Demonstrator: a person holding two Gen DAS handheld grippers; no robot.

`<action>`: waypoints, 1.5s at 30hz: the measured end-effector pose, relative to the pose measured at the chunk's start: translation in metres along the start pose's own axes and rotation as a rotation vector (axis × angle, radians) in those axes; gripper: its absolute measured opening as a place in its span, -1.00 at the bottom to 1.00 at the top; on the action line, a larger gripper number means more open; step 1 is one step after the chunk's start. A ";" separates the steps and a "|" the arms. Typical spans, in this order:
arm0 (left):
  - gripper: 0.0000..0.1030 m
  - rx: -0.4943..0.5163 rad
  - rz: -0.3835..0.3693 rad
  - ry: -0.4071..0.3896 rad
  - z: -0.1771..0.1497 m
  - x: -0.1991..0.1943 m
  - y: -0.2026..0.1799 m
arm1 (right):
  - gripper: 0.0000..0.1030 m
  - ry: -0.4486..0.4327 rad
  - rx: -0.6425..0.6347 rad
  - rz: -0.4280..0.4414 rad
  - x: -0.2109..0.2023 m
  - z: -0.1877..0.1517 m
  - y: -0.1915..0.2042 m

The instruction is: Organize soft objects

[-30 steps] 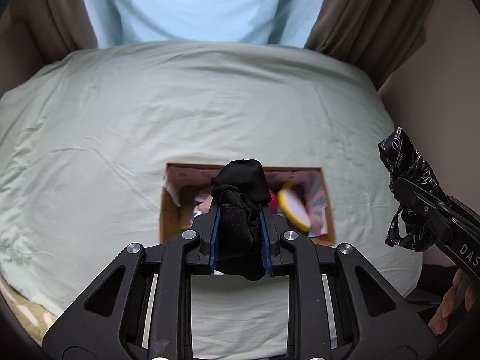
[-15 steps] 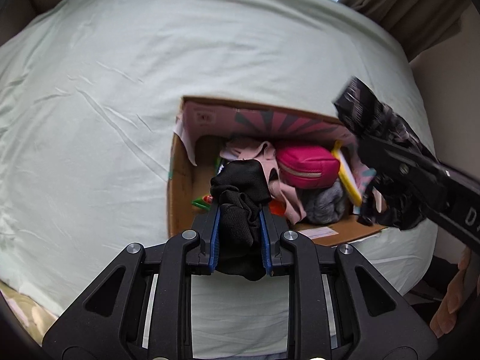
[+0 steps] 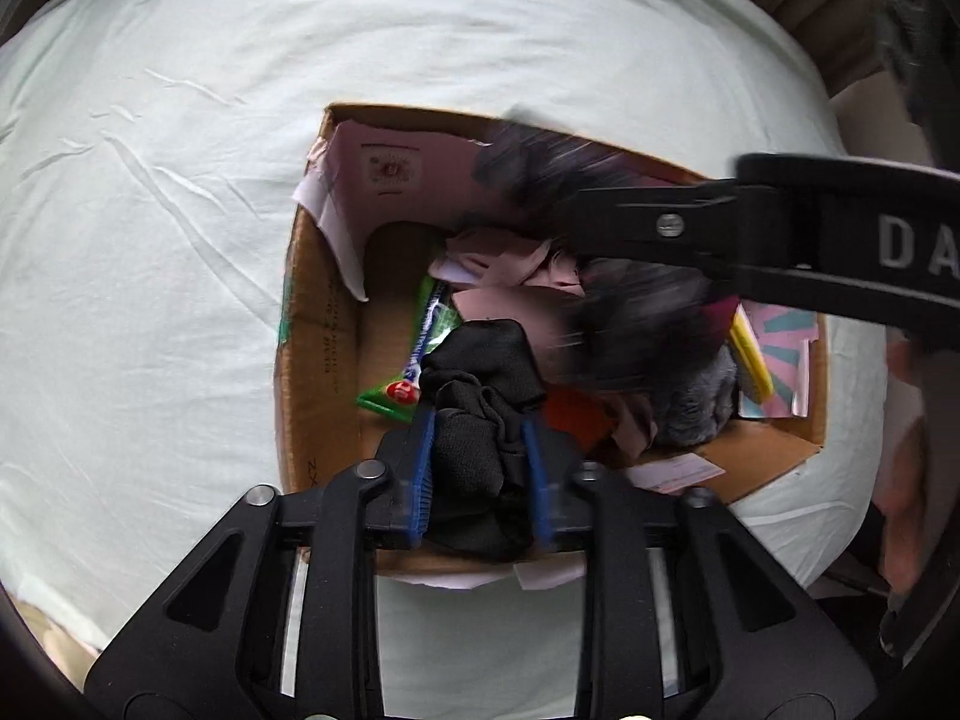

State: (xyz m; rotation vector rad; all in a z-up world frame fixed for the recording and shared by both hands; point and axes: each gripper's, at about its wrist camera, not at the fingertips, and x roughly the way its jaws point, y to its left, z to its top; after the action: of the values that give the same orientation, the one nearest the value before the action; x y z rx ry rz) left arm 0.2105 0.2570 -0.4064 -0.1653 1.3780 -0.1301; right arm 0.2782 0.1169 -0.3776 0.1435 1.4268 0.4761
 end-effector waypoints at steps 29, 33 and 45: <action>0.99 0.074 0.026 -0.195 -0.028 -0.120 -0.057 | 0.67 -0.243 -0.009 -0.068 -0.142 -0.062 -0.009; 0.99 0.102 0.060 -0.280 -0.033 -0.172 -0.082 | 0.67 -0.321 -0.045 -0.094 -0.201 -0.085 -0.007; 0.99 0.137 0.115 -0.642 -0.060 -0.342 -0.160 | 0.67 -0.699 -0.063 -0.265 -0.377 -0.169 -0.001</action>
State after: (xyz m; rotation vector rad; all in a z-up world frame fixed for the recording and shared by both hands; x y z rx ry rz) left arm 0.0880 0.1616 -0.0565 -0.0069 0.7328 -0.0661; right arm 0.0883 -0.0653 -0.0591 0.0583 0.7292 0.2142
